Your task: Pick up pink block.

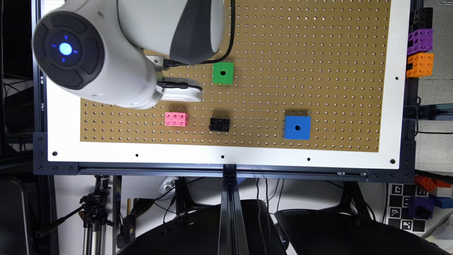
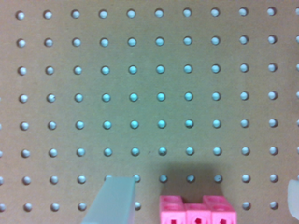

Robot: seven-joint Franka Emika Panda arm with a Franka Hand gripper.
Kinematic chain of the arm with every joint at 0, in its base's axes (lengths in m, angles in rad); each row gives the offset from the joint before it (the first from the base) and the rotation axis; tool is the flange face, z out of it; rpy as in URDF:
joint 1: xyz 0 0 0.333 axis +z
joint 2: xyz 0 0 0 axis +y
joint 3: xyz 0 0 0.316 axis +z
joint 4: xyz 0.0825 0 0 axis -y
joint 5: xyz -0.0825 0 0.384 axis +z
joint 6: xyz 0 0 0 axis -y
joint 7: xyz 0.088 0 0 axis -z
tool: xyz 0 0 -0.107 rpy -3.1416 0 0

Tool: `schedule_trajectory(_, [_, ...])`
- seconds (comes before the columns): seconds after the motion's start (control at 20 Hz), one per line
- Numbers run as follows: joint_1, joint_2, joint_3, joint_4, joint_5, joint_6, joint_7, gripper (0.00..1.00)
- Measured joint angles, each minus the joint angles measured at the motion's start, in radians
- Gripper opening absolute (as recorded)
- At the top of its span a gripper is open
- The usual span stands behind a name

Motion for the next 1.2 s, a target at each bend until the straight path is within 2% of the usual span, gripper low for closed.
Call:
schedule_trajectory(0.15, [-0.002,0.028,0.001,0.042,0.0000,0.000,-0.003,1.00])
schedule_trajectory(0.25, [-0.001,0.057,0.007,0.077,0.0004,0.000,-0.002,1.00])
schedule_trajectory(0.4, [0.000,0.099,0.023,0.125,0.0005,0.000,0.002,1.00])
schedule_trajectory(0.5, [0.001,0.114,0.032,0.141,0.0005,0.000,0.005,1.00])
schedule_trajectory(0.7, [0.001,0.118,0.037,0.143,0.0005,0.000,0.006,1.00])
schedule_trajectory(0.85, [0.001,0.147,0.037,0.143,0.0005,0.009,0.006,1.00])
schedule_trajectory(1.05, [0.000,0.203,0.037,0.145,0.0005,0.056,0.006,1.00])
schedule_trajectory(1.2, [0.000,0.253,0.037,0.146,0.0005,0.109,0.006,1.00])
